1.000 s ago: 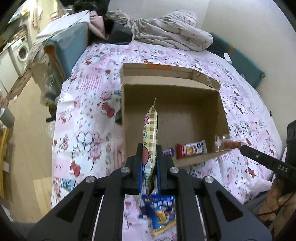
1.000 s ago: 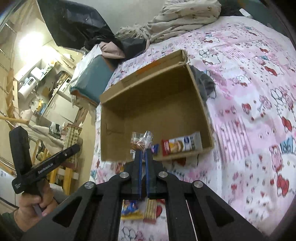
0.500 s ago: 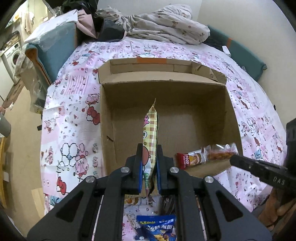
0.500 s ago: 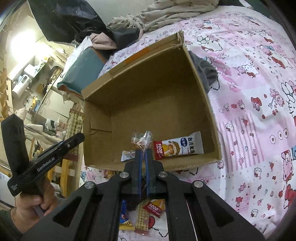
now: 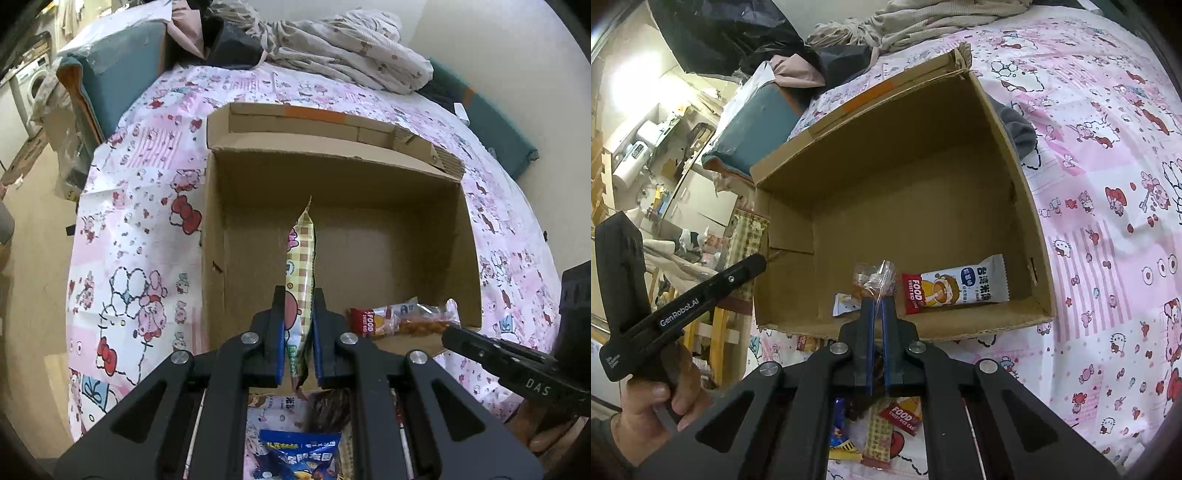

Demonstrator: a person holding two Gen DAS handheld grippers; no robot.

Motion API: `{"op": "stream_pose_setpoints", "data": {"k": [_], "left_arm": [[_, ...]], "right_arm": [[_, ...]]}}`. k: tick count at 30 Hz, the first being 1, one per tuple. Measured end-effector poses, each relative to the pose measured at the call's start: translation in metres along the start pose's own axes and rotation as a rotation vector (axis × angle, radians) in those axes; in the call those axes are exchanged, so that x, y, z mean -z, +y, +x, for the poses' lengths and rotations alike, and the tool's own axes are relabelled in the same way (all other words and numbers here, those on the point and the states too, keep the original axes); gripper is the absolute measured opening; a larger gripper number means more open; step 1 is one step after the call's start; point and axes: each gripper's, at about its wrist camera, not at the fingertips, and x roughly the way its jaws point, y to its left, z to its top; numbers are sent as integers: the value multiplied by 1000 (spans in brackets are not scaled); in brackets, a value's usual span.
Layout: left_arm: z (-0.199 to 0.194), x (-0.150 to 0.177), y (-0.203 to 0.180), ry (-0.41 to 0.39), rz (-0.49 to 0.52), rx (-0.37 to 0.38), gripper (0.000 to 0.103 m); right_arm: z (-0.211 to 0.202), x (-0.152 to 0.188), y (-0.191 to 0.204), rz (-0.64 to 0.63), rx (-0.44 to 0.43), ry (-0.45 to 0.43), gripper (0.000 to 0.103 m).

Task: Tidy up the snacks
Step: 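Carry both snacks into the box and open both grippers, then withdraw both tools from the box toward the remaining snacks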

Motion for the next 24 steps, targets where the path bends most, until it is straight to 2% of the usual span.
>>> {"op": "stream_pose_setpoints", "data": {"k": [4,7,9,10,12,13,14,15,17,21,24], "left_arm": [[-1,0,0,1,-1,3,11],[-1,1,1,5,-10,13,37],[-4,3,0,-8,-2,21,59],[-7,4,-1,-16,8,28,64],[-10,5,-2,-28,16,29,82],[-13,6,-2,-40,16,27,84],[-15,6,-1,-47,16,25,84],[-16,6,-1,-51,16,23,84],[-20,7,0,-64,14,17,84],[-27,7,1,-91,21,5,84],[-35,9,2,-119,39,-4,84]], "right_arm": [[0,-1,2,-1,-1,-8,9],[-2,-2,0,7,11,-25,17],[-5,-2,-1,7,32,-40,20],[-6,-3,-1,11,38,-46,21],[-8,-3,-3,18,48,-55,37],[-10,-3,-4,22,61,-65,44],[-11,-3,-4,22,75,-75,59],[-14,-3,-3,17,93,-91,65],[-18,-4,-3,11,100,-103,66],[-24,-4,-6,27,125,-129,80],[-27,-4,-4,23,137,-140,85]]}}
